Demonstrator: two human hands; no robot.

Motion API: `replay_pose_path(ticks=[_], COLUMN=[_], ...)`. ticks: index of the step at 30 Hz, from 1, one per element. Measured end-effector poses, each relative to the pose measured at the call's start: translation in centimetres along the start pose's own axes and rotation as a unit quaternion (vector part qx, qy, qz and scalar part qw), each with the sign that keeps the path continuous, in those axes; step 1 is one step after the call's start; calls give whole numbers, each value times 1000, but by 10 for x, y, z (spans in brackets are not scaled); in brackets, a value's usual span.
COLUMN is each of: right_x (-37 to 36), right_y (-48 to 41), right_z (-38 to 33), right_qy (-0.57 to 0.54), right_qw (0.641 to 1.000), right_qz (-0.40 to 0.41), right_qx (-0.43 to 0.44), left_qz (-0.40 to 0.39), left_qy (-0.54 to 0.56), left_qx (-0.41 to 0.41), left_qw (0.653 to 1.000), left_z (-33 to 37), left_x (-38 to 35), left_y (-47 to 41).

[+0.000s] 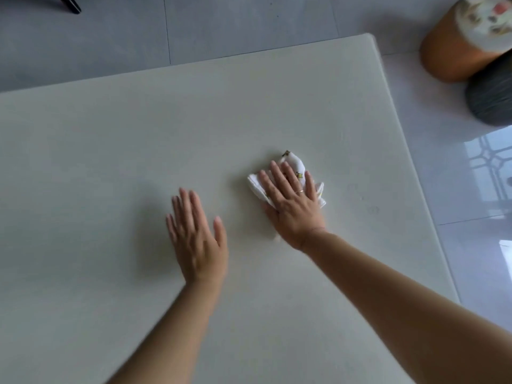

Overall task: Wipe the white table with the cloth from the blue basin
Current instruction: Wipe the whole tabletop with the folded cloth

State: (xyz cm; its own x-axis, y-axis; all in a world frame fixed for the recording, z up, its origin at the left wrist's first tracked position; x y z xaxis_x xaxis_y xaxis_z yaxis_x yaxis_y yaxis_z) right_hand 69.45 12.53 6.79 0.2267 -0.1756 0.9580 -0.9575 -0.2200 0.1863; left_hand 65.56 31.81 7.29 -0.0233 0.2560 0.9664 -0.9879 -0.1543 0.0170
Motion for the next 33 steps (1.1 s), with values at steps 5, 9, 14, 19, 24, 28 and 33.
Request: replay_pose_path(ticks=[5,9,14,19,24,28,33], right_x=[14,-2,-23,-4,-12,-33,-27], right_y=[16,25,77,95,105,131,170], right_z=[63,12,-32,55,26,-49,19], right_qy=[1,-64,-5,53,-51,-36,53], right_qw=[994,956,999,998,957,987,999], right_qz=[28,55,22,4,48,40,2], right_qx=[-103,-282,-30,19,-280,-150,6], left_qz=[-48,-73,-54,-45,-35,-26,-25], left_qy=[2,-17,-2,-4,-4,5,7], left_qx=[-46,-31,-27,-32,-30,-31,-41], left_qw=[998,997,998,998,999,999,999], left_z=[18,19,17,19,20,22,21], left_x=[-10,-16,-19,-18,-19,-17,-18], left_y=[75,84,83,83,84,84,85])
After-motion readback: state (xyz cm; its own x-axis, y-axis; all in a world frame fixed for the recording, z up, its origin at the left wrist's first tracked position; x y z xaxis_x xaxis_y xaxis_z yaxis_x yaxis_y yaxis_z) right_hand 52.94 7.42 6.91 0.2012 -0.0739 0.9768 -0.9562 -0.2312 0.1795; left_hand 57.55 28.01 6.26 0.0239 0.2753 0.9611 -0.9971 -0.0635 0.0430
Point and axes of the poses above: each hand's wrist, its own y-axis away from the middle knuckle, its own x-axis out of the back of the hand, z = x × y, the point moved 1 cm from there along -y, towards the middle knuckle, and after that the axes turned 1 degree about -z, right-handed, at the moved point
